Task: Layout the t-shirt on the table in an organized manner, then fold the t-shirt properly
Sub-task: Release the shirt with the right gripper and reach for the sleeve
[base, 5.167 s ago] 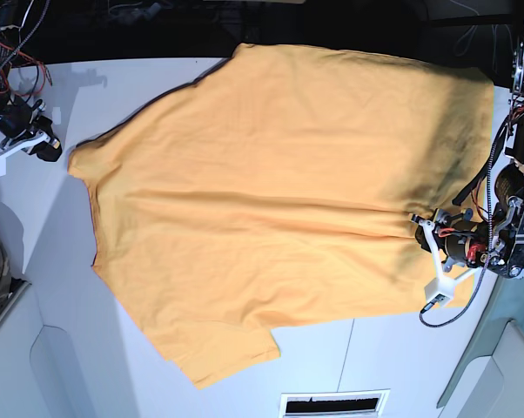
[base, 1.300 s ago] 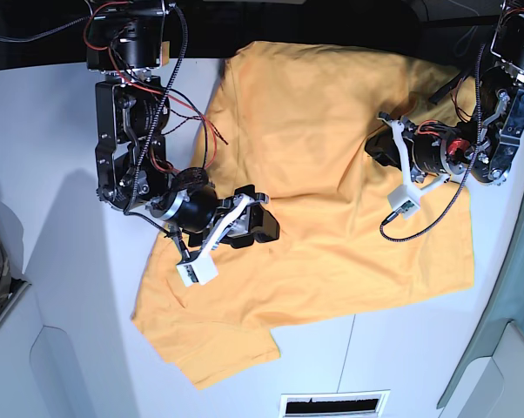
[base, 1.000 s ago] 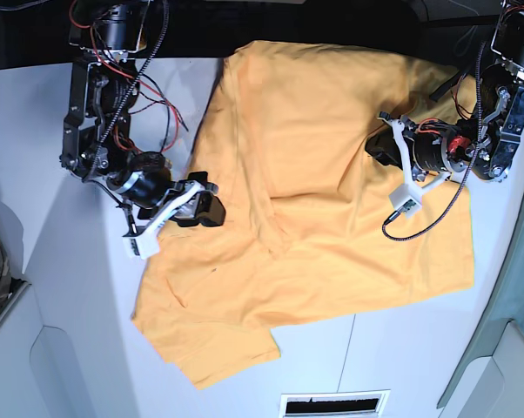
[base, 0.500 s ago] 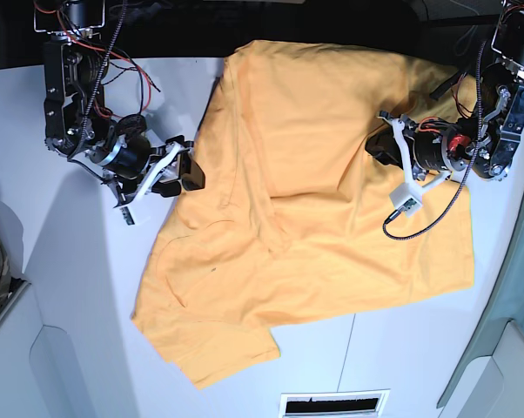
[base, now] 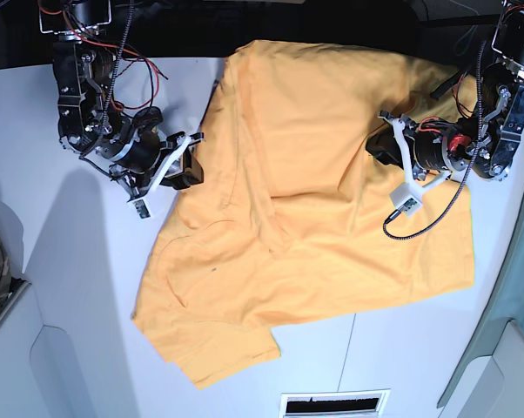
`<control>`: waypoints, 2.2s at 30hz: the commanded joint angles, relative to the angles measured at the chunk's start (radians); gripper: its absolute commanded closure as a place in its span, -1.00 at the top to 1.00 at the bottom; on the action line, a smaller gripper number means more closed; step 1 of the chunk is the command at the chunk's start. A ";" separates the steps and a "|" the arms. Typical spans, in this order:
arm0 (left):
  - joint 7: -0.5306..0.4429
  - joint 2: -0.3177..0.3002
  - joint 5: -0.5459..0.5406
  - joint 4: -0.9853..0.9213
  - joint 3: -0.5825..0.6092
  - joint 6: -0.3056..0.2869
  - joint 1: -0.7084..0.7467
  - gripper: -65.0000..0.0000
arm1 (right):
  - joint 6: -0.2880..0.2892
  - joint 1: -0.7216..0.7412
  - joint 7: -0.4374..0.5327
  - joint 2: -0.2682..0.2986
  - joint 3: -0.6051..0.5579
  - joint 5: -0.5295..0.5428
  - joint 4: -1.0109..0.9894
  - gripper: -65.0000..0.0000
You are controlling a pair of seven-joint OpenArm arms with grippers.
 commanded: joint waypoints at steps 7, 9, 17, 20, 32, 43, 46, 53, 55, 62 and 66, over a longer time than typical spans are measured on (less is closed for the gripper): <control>0.020 -0.014 0.036 0.004 -0.001 0.011 -0.003 -0.48 | 0.005 0.016 0.023 0.005 0.002 0.034 0.007 -1.00; 0.016 -0.014 0.053 0.004 -0.002 0.012 -0.003 -0.48 | 0.005 0.016 0.022 0.005 0.007 0.056 0.016 -1.00; 0.006 -0.014 0.072 -0.003 -0.001 0.012 -0.003 -0.48 | 0.016 0.015 -0.048 0.005 0.159 0.146 0.132 -1.00; -0.004 -0.014 0.073 -0.019 -0.001 0.012 -0.003 -0.48 | 0.019 0.010 -0.116 0.005 0.258 0.205 0.200 -1.00; -0.014 -0.014 0.072 -0.042 -0.001 0.012 -0.003 -0.48 | 0.026 -0.109 -0.180 0.035 0.439 0.319 0.270 -1.00; -0.017 -0.014 0.069 -0.042 -0.001 0.012 -0.003 -0.48 | 0.015 -0.055 0.086 0.013 0.107 0.164 -0.029 -0.22; -0.018 -0.014 0.069 -0.042 -0.001 0.012 -0.003 -0.48 | 0.015 -0.011 0.086 -0.034 0.076 0.129 -0.069 -0.22; -0.017 -0.014 0.069 -0.042 -0.001 0.012 -0.003 -0.48 | 0.015 0.019 0.054 -0.090 0.075 0.108 -0.063 -0.95; -0.014 -0.014 0.070 -0.042 -0.001 0.012 -0.003 -0.48 | 0.015 0.018 0.005 -0.089 0.083 0.108 -0.039 -1.00; -0.014 -0.014 0.105 -0.042 -0.001 0.015 -0.004 -0.48 | 0.015 -0.026 -0.164 -0.068 0.189 0.180 0.177 -1.00; -0.014 -0.014 0.142 -0.045 -0.001 0.061 -0.003 -0.48 | 0.015 -0.060 -0.182 -0.002 0.246 0.224 0.248 -1.00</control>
